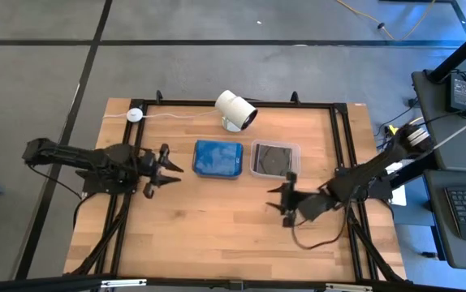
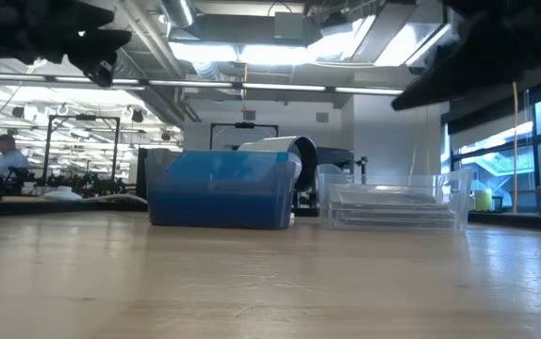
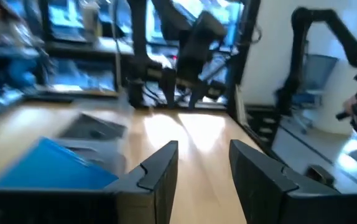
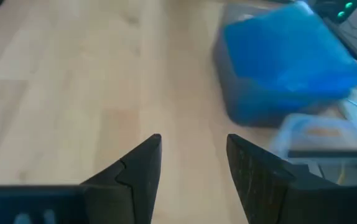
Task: Pick & place jewel cases by type
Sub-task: Return to Home Position
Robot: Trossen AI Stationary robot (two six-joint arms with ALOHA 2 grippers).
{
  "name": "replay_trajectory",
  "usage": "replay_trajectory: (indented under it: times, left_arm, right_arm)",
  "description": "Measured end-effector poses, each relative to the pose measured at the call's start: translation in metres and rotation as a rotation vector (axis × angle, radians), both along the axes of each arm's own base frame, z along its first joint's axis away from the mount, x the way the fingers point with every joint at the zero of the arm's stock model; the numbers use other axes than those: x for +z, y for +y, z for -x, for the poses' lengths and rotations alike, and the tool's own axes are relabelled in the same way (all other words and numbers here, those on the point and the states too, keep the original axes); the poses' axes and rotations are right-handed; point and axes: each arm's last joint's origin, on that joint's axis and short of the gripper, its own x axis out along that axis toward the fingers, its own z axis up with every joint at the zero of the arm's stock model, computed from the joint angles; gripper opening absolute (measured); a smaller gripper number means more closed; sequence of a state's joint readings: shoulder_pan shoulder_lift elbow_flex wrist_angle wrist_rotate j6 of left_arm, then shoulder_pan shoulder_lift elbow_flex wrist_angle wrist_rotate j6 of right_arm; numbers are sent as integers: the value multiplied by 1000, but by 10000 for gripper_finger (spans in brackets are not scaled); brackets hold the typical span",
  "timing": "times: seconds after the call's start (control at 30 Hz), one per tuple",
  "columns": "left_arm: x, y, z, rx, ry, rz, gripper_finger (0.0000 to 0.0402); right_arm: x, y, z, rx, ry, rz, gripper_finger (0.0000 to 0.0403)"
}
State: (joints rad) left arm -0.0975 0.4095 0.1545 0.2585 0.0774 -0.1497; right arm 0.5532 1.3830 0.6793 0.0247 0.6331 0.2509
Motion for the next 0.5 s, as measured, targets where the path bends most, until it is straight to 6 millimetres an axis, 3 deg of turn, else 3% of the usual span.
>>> replay_trajectory:
  times: [0.2, 0.5]
  left_arm:
    - [10, 13, 22, 148, -116, -29, 141]
    - [14, 20, 43, 169, -149, -25, 137]
  right_arm:
    - [-12, -34, 40, -8, -115, -34, 185]
    - [-18, -71, 82, 13, -280, -94, 185]
